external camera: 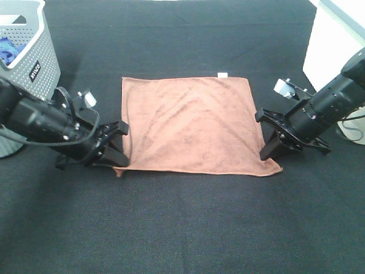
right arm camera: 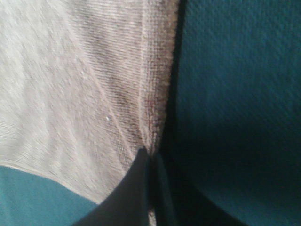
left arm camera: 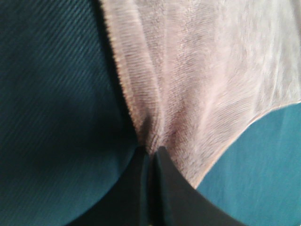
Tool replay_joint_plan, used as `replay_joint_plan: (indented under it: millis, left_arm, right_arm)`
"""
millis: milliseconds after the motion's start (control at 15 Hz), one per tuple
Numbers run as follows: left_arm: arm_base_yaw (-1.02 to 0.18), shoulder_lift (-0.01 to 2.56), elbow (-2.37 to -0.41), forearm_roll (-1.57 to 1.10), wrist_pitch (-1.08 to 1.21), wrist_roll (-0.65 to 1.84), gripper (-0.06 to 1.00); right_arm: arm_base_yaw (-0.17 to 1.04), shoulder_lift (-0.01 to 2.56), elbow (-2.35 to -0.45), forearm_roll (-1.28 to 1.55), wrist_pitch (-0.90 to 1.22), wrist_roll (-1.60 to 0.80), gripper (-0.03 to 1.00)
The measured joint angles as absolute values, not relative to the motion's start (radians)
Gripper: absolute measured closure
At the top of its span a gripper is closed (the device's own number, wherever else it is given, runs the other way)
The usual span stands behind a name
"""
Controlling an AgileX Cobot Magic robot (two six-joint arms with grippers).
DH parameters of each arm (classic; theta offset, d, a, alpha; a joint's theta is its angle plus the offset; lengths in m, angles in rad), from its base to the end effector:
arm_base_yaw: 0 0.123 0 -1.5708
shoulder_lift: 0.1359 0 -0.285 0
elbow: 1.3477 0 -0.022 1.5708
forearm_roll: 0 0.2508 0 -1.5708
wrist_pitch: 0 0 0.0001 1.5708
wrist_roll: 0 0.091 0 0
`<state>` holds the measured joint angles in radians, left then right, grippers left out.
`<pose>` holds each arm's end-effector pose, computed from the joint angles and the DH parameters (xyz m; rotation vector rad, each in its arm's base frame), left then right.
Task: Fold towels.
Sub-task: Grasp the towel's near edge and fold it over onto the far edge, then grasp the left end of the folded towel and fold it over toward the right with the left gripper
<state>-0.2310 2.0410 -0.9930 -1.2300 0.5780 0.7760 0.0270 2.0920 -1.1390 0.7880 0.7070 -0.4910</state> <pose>0.3339 -0.1268 0.0923 -0.0732 2.7973 -0.9092 0.3651 0.0518 0.0922 0.1392 2.9347 0.7360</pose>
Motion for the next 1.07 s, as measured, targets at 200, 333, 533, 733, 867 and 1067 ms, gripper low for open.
replay_joint_plan:
  millis: [200, 333, 533, 733, 867, 1067]
  left_arm:
    - [-0.231, 1.940, -0.913, -1.014, 0.583, 0.596, 0.94]
    - [-0.231, 1.918, -0.879, -0.995, 0.600, 0.583, 0.94]
    - [-0.231, 1.857, -0.769, -0.992, 0.619, 0.576, 0.94]
    - [-0.231, 1.827, -0.759, -0.990, 0.618, 0.577, 0.94]
    - [-0.231, 1.824, -0.841, -0.966, 0.617, 0.575, 0.94]
    - [-0.231, 1.830, -0.970, -0.956, 0.579, 0.543, 0.94]
  right_arm:
    - [0.030, 1.973, -1.050, 0.729, 0.725, -0.443, 0.97]
    - [0.033, 1.946, -1.012, 0.729, 0.732, -0.439, 0.97]
    - [0.037, 1.894, -0.902, 0.729, 0.746, -0.438, 0.97]
    - [0.037, 1.878, -0.900, 0.728, 0.749, -0.437, 0.97]
    - [0.037, 1.878, -0.996, 0.716, 0.750, -0.437, 0.97]
    - [0.037, 1.892, -1.174, 0.702, 0.751, -0.437, 0.97]
